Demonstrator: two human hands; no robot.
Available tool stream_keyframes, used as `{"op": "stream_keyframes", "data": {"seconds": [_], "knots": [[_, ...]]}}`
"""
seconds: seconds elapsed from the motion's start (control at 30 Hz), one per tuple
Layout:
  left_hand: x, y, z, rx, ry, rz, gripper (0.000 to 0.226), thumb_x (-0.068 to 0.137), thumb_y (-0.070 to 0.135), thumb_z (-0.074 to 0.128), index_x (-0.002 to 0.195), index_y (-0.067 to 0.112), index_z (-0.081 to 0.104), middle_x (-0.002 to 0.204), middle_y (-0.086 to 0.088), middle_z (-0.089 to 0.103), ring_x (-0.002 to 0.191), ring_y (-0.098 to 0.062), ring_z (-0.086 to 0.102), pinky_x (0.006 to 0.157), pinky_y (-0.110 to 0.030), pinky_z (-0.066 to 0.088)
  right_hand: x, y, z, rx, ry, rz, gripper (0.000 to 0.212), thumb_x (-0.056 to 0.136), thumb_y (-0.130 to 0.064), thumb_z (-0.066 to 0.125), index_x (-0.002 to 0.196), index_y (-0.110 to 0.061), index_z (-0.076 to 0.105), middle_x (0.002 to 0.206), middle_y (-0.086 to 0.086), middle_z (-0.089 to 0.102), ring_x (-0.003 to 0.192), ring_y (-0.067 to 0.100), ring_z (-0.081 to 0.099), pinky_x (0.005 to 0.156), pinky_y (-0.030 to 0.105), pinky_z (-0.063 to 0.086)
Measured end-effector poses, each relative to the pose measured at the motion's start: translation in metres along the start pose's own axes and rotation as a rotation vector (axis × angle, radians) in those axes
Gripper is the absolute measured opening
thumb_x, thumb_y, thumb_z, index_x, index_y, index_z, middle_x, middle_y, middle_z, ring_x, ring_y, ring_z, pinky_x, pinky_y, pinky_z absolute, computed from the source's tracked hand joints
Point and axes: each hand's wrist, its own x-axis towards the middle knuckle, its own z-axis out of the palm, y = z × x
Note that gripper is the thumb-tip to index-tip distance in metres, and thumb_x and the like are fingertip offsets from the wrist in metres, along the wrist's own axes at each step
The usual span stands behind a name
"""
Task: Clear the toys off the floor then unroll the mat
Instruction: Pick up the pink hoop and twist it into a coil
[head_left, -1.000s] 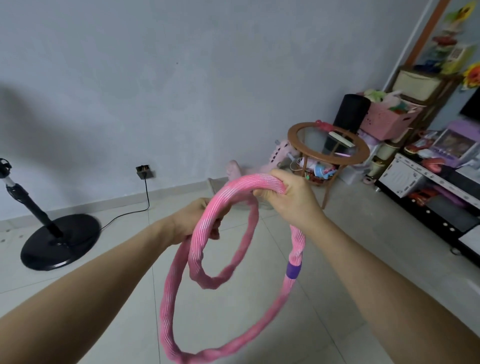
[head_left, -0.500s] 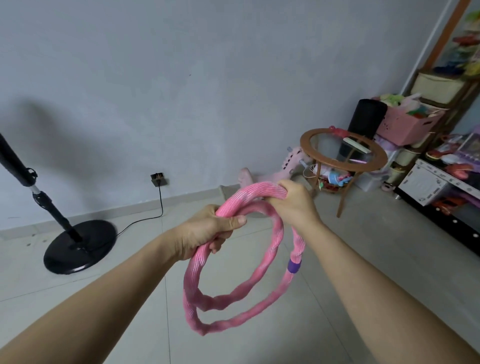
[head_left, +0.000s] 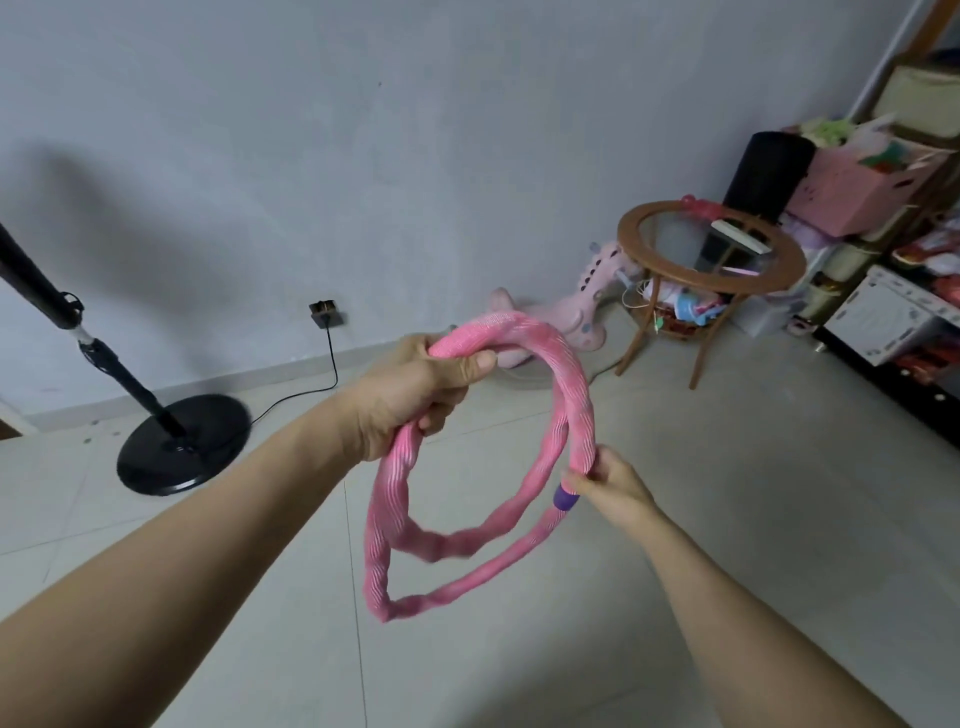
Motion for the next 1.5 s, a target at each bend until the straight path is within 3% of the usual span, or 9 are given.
{"op": "stream_keyframes", "data": {"seconds": [0.17,0.3,0.5,0.63,0.83,1.0,1.17,1.27,1.5], "knots": [[0.006,-0.003,-0.014,0.005,0.137,0.019,0.024,0.073,0.023,0.066,0.063,0.016,0.046,0.042,0.008,0.029,0.033,-0.007,0.022,0.035,-0.016,0.021,0.004,-0.004,0.015,-0.001,0.024,-0.018,0.016,0.092,-0.041,0.044,0.082,-0.028,0.046,0.097,-0.001,0.065,0.094,0.021,0.060,0.087,0.037,0.043],[0.009,-0.012,-0.008,-0.048,0.108,-0.002,0.031,0.084,0.014,0.061,0.057,0.021,0.048,0.042,0.008,0.028,0.031,-0.007,0.022,0.036,-0.018,0.019,0.011,-0.033,0.030,-0.037,-0.138,-0.089,0.018,0.085,-0.051,0.053,0.102,-0.049,0.046,0.107,-0.005,0.052,0.105,0.011,0.054,0.089,0.028,0.038],[0.001,-0.018,-0.004,-0.114,0.067,-0.050,0.033,0.074,0.022,0.065,0.058,0.019,0.037,0.044,0.006,0.025,0.032,-0.007,0.020,0.039,-0.021,0.016,0.013,-0.054,0.065,0.068,-0.016,-0.120,0.050,0.080,-0.035,0.068,0.112,-0.025,0.031,0.100,-0.024,0.042,0.101,0.007,0.044,0.079,0.019,0.034],[-0.008,-0.014,-0.012,-0.032,0.034,-0.016,0.033,0.076,0.019,0.066,0.059,0.018,0.039,0.045,0.004,0.025,0.033,-0.008,0.020,0.034,-0.016,0.021,0.024,-0.065,0.062,0.071,0.117,-0.116,0.062,0.081,-0.031,0.068,0.131,-0.021,0.032,0.127,-0.004,0.048,0.117,0.019,0.049,0.096,0.036,0.041],[-0.006,-0.009,-0.024,0.026,0.165,0.063,0.034,0.081,0.013,0.067,0.054,0.024,0.050,0.042,0.009,0.033,0.033,-0.008,0.025,0.034,-0.015,0.026,0.027,-0.065,0.043,0.072,0.231,-0.107,0.016,0.093,-0.033,0.050,0.094,-0.017,0.047,0.074,0.000,0.057,0.082,0.028,0.061,0.064,0.029,0.038],[0.005,-0.031,-0.018,0.031,0.278,-0.016,0.033,0.087,0.012,0.061,0.058,0.016,0.044,0.039,0.007,0.035,0.030,-0.009,0.027,0.033,-0.017,0.027,0.016,-0.115,0.030,0.780,0.280,-0.024,0.035,0.094,-0.038,0.050,0.066,-0.017,0.043,0.038,-0.008,0.031,0.028,0.006,0.029,0.039,0.019,0.030],[0.011,-0.045,0.001,-0.073,0.178,-0.182,0.014,0.085,0.022,0.063,0.082,0.009,0.059,0.065,-0.006,0.067,0.029,-0.006,0.034,0.033,-0.014,0.031,-0.002,-0.167,0.032,1.240,0.141,0.147,0.049,0.087,-0.055,0.049,0.058,-0.019,0.033,0.034,-0.009,0.017,0.025,0.006,0.014,0.029,0.011,0.017],[0.007,-0.048,0.006,-0.159,0.013,-0.219,0.032,0.071,0.034,0.066,0.084,0.005,0.066,0.087,-0.017,0.071,0.029,-0.005,0.036,0.033,-0.014,0.034,-0.008,-0.178,0.035,1.311,0.163,0.161,0.049,0.088,-0.056,0.047,0.060,-0.018,0.035,0.034,-0.009,0.016,0.026,0.006,0.014,0.031,0.011,0.016],[0.004,-0.057,0.021,-0.242,0.128,-0.194,0.028,0.066,0.031,0.070,0.068,0.003,0.066,0.060,-0.012,0.066,0.025,-0.007,0.034,0.030,-0.013,0.030,-0.016,-0.160,0.039,1.099,-0.004,-0.066,0.037,0.089,-0.049,0.049,0.079,-0.014,0.056,0.049,-0.004,0.051,0.044,0.007,0.052,0.050,0.022,0.048]]}}
